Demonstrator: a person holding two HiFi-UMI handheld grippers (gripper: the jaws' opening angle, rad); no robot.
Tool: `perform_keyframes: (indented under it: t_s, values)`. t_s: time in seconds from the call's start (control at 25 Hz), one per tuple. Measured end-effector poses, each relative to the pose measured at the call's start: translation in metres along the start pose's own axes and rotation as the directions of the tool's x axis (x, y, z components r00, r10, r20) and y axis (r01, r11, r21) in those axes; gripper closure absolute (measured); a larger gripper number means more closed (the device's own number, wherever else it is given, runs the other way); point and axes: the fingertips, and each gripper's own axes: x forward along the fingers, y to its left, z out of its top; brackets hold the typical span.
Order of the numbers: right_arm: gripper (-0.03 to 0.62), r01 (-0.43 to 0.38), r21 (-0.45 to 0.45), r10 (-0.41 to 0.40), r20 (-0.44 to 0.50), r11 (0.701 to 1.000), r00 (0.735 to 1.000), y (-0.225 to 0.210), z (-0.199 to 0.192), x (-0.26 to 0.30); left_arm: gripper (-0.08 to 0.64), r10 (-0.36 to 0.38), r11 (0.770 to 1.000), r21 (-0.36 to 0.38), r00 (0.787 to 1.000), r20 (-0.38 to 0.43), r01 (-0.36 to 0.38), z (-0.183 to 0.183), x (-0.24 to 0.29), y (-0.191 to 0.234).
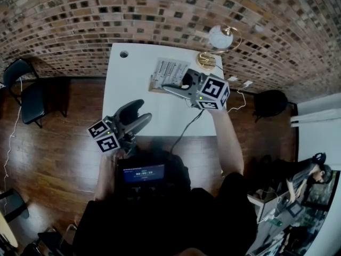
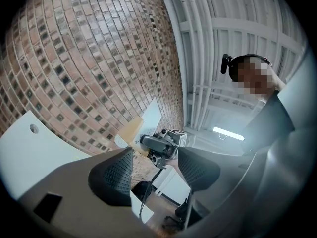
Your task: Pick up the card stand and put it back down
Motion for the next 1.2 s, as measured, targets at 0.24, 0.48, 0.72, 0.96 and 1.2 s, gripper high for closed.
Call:
perform_keyframes:
  t_s: [0.24,0.48,0.72,0.96,1.2]
  values:
    - [0.449,0.015,0.017,-0.015,-0.003,1.000,1.000,0.003,-0.002,0.009,0.290,-0.015,1.000,-0.011,1.000,0.000,0.015,0.002,-0.010,0.001]
    - [0.449,0.049,0.028,-0.049,-0.007,0.998,0.999,0.003,-0.004,0.015,0.290,-0.038,0.999,-0.016,0.999,-0.019,0.038,0.006,-0.022,0.004]
    - [0.449,0.090,0.056,-0.091,0.028,0.994,0.995,0.002,-0.006,0.027,0.290,-0.063,0.998,-0.029,0.998,-0.024,0.062,0.011,-0.041,0.008]
    - [0.449,0.124,0.123,-0.130,0.042,0.985,0.991,-0.003,-0.030,0.031,0.290,-0.063,0.997,-0.053,0.997,-0.038,0.061,0.009,-0.052,0.015]
    - [0.451,0.149,0.159,-0.158,0.044,0.976,0.987,-0.033,-0.063,0.024,0.290,-0.036,0.997,-0.074,0.998,-0.049,0.032,0.004,-0.045,0.028]
